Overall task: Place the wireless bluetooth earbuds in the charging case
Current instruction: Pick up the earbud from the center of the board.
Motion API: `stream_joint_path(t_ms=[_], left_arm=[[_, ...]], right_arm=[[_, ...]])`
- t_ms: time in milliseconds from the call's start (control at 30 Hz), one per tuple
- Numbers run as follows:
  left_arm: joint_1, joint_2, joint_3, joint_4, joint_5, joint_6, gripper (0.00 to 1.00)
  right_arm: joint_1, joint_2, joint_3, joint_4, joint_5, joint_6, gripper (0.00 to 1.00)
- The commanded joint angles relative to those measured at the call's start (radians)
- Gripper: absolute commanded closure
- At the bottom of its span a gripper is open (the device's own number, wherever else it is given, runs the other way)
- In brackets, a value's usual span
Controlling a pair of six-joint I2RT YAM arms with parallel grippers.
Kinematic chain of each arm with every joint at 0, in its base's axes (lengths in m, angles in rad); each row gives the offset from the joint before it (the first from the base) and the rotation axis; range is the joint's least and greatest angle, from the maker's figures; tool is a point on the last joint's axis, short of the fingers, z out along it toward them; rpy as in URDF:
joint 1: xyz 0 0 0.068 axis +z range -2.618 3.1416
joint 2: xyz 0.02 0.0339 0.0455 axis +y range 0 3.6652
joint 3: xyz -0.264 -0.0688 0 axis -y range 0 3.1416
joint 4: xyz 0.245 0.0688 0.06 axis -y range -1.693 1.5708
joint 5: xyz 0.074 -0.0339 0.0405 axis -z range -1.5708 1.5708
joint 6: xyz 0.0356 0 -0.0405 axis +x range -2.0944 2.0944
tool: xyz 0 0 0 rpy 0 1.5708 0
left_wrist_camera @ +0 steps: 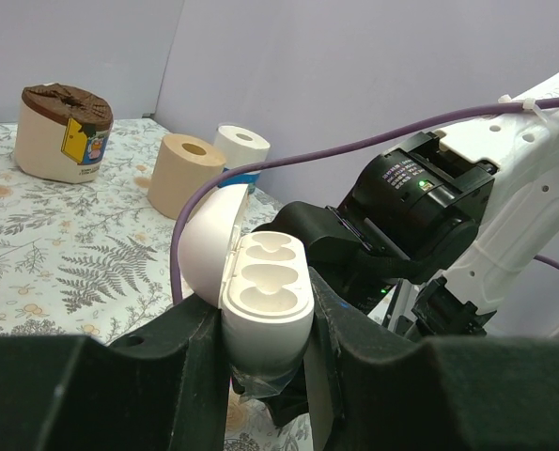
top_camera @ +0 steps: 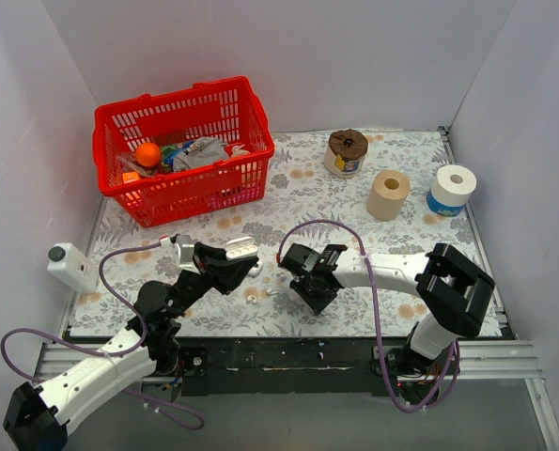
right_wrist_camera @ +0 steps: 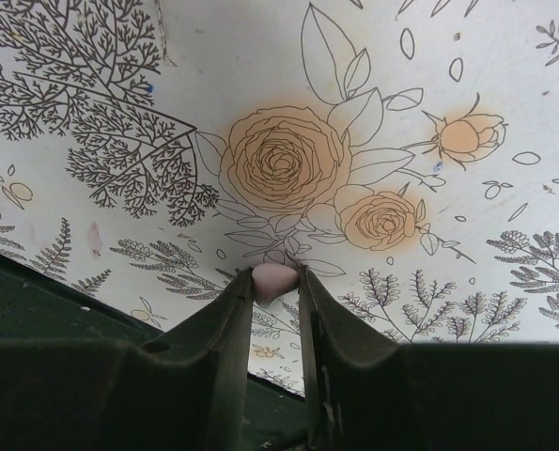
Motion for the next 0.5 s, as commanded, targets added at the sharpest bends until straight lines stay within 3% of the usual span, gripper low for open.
stream_joint_path(t_ms=[0,133,267,467], left_arm=[[-0.002,-0.001,0.012,0.01,0.001,-0.002,1.0],[-0.002,-0.001,0.011,0.01,0.0,0.0,1.0],[-0.002,-0.001,0.012,0.01,0.001,-0.005,1.0],[-0.002,-0.003,0.022,0.002,0.0,0.0,1.0]], right_arm=[[0.002,0.019,-0.017,0.047,-0.018,0.01,0.7],[0.004,0.011,-0.018,0.053,-0.014,0.013,0.76],[0.002,0.002,-0.01,0.05,-0.001,0.019,0.88],[0.002,-0.1,0.039,0.022,0.112,0.066,0.97]])
